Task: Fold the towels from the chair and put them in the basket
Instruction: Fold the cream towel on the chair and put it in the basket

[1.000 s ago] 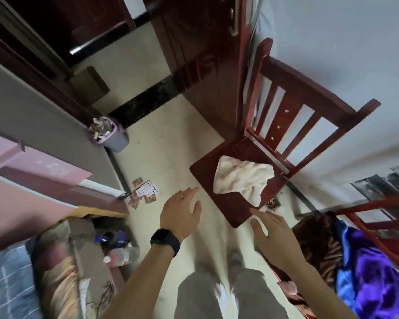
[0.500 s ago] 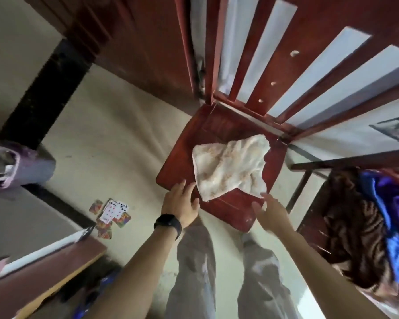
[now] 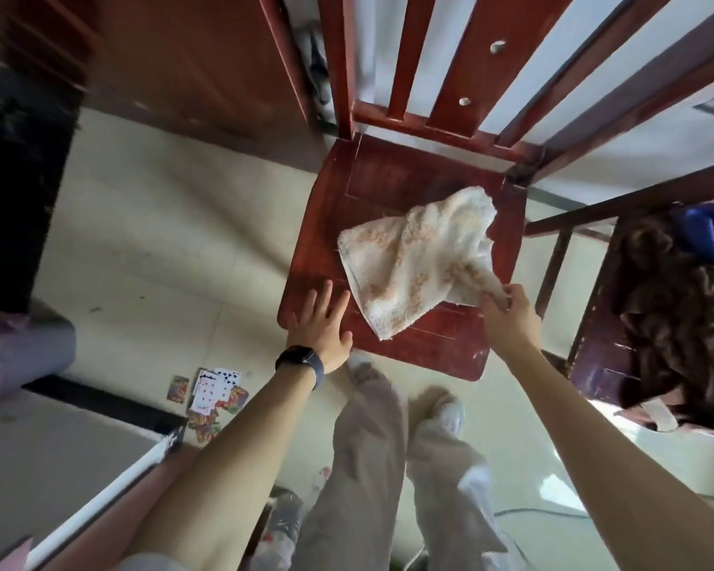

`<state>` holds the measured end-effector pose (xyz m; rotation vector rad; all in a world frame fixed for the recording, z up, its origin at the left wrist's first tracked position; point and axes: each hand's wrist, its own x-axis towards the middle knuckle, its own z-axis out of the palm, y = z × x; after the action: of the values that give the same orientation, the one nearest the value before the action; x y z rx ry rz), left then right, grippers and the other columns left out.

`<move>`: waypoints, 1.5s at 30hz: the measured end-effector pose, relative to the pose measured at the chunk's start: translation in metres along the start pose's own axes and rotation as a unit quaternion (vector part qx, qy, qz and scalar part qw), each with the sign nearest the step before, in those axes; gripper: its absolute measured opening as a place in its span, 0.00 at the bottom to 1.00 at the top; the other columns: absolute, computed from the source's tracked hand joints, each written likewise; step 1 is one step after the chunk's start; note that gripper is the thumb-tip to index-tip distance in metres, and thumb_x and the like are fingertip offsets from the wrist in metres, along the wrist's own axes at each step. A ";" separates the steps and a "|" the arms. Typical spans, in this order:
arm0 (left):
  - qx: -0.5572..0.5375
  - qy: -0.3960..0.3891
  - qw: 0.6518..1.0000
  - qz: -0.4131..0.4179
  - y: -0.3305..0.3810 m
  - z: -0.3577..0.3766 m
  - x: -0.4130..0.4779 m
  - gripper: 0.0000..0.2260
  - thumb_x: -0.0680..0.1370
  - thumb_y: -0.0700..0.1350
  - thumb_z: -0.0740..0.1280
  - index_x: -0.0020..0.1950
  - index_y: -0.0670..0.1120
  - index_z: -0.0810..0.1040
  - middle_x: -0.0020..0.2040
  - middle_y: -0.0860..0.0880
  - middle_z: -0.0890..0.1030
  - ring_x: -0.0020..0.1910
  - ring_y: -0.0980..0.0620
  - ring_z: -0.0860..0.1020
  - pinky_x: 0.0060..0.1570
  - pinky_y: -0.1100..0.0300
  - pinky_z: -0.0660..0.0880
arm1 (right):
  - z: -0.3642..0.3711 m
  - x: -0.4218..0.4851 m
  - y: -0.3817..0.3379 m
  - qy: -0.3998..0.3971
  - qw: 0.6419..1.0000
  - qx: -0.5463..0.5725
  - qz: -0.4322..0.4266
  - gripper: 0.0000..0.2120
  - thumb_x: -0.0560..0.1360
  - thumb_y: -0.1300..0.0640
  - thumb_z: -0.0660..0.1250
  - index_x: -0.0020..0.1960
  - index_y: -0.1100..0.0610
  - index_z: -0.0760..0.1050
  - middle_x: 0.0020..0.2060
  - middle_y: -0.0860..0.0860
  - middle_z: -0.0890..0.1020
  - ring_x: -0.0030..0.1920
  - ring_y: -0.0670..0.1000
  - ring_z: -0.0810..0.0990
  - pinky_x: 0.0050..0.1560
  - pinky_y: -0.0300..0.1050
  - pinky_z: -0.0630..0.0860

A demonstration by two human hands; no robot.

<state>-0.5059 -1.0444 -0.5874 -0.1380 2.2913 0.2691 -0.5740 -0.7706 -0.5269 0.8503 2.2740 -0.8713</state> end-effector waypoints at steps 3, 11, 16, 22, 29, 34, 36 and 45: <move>-0.087 0.030 0.996 -0.014 0.009 -0.039 -0.013 0.30 0.78 0.52 0.61 0.79 0.54 0.56 0.80 0.49 0.55 0.77 0.45 0.58 0.73 0.44 0.60 | -0.028 -0.038 -0.013 -0.004 0.998 0.030 -0.063 0.06 0.80 0.52 0.62 0.57 0.47 0.72 0.36 0.45 0.80 0.35 0.47 0.79 0.35 0.44 0.72; -0.215 0.177 0.934 0.224 0.114 -0.192 -0.153 0.25 0.73 0.57 0.70 0.69 0.57 0.72 0.64 0.53 0.78 0.62 0.52 0.74 0.59 0.55 0.75 | -0.141 -0.164 -0.066 -0.036 0.977 0.093 -0.189 0.17 0.79 0.59 0.63 0.52 0.36 0.78 0.44 0.39 0.83 0.36 0.46 0.83 0.35 0.36 0.78; -0.194 0.168 0.918 0.302 0.162 -0.250 -0.248 0.25 0.70 0.63 0.71 0.65 0.63 0.71 0.58 0.58 0.82 0.56 0.56 0.79 0.51 0.54 0.79 | -0.213 -0.246 -0.085 -0.064 0.952 0.115 -0.277 0.10 0.77 0.53 0.70 0.53 0.37 0.81 0.48 0.38 0.85 0.49 0.40 0.83 0.53 0.37 0.78; -0.224 0.231 0.898 0.301 0.186 -0.281 -0.322 0.13 0.74 0.59 0.70 0.56 0.57 0.80 0.48 0.58 0.85 0.47 0.62 0.81 0.48 0.57 0.80 | -0.272 -0.311 -0.078 -0.090 0.933 0.100 -0.334 0.20 0.72 0.55 0.70 0.63 0.43 0.80 0.55 0.41 0.85 0.55 0.43 0.82 0.62 0.46 0.77; -0.244 0.235 0.882 0.327 0.202 -0.311 -0.377 0.08 0.73 0.53 0.74 0.50 0.53 0.86 0.44 0.58 0.85 0.44 0.62 0.82 0.49 0.59 0.81 | -0.297 -0.346 -0.064 0.026 0.917 0.131 -0.376 0.19 0.72 0.36 0.71 0.58 0.44 0.82 0.48 0.39 0.86 0.51 0.38 0.83 0.56 0.40 0.79; -0.284 0.203 0.871 0.346 0.211 -0.331 -0.399 0.10 0.71 0.55 0.75 0.47 0.52 0.86 0.41 0.58 0.85 0.42 0.61 0.82 0.43 0.63 0.78 | -0.311 -0.362 -0.065 0.030 0.897 0.173 -0.406 0.24 0.72 0.38 0.67 0.64 0.49 0.80 0.52 0.43 0.86 0.54 0.42 0.83 0.60 0.48 0.79; -0.286 0.193 0.871 0.350 0.212 -0.335 -0.405 0.08 0.73 0.54 0.74 0.47 0.52 0.85 0.42 0.57 0.85 0.44 0.61 0.82 0.47 0.63 0.79 | -0.316 -0.366 -0.065 0.033 0.891 0.176 -0.417 0.18 0.76 0.46 0.68 0.64 0.48 0.80 0.49 0.44 0.86 0.52 0.42 0.84 0.58 0.45 0.80; -0.283 0.251 0.861 0.341 0.202 -0.376 -0.420 0.02 0.78 0.50 0.69 0.50 0.56 0.79 0.44 0.58 0.82 0.45 0.59 0.80 0.47 0.61 0.76 | -0.335 -0.375 -0.039 -0.035 0.931 -0.126 -0.340 0.08 0.78 0.54 0.64 0.51 0.44 0.81 0.42 0.41 0.82 0.39 0.40 0.79 0.36 0.30 0.69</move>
<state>-0.5334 -0.9322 0.0000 0.3661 2.6218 1.4237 -0.4485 -0.6837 -0.0461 -0.1080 2.5683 -0.8332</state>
